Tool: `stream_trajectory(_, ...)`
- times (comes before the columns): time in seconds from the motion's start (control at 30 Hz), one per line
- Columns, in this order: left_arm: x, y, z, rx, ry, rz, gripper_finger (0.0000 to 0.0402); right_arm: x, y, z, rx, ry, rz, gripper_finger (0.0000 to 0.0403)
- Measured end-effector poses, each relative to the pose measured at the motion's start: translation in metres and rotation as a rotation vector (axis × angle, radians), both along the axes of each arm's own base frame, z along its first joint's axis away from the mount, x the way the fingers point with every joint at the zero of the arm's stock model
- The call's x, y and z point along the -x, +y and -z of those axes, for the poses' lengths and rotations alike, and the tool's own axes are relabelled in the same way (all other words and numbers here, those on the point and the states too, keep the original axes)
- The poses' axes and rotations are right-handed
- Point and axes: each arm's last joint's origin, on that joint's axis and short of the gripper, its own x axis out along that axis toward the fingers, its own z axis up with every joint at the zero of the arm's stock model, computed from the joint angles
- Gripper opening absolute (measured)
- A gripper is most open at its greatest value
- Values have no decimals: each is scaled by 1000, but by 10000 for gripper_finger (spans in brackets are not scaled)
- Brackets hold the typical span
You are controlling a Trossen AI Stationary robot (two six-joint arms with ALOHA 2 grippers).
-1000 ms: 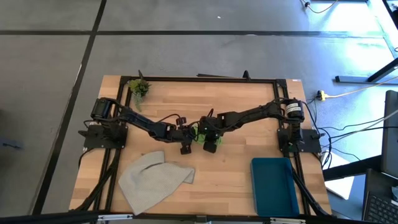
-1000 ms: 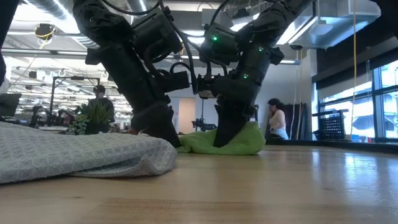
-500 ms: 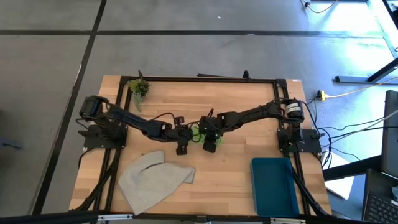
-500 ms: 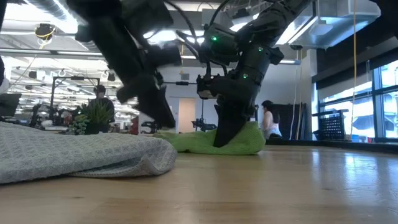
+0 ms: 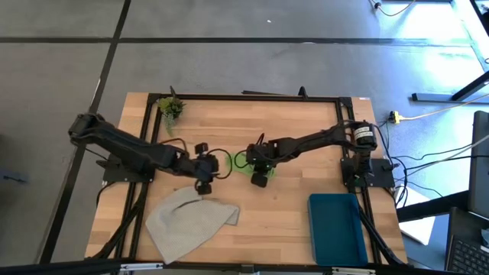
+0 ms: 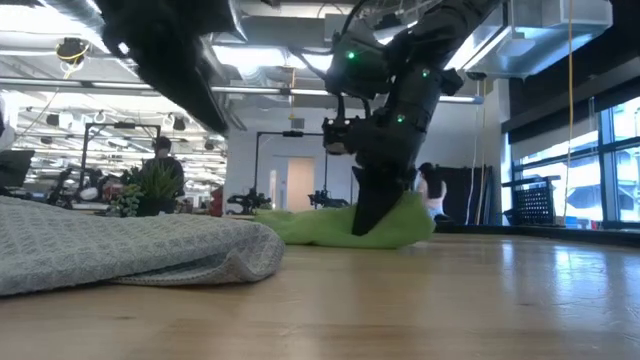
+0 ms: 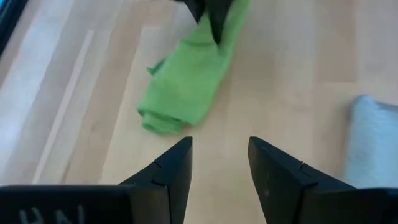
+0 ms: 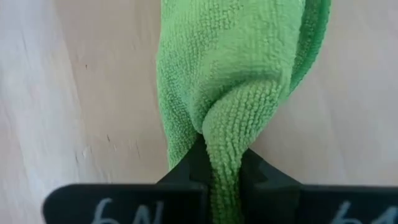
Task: Roll microfiber towels into tight, uniform cylinder then place into a basket
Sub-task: Put the folded green microfiber cloth into the bin
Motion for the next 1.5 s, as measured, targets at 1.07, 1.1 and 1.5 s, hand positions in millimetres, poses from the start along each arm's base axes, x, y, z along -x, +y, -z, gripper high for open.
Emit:
stream_trajectory(1.07, 34, -43, -20, -7, -115, 44, 149, 149, 155, -112, 76, 33, 536, 22)
stream_trajectory(1.1, 34, -44, -20, -7, -115, 46, 149, 155, 161, -112, 60, 29, 557, 22)
stream_trajectory(1.5, 34, -44, -20, -12, -115, 50, 149, 225, 211, -109, -29, 163, 805, 22)
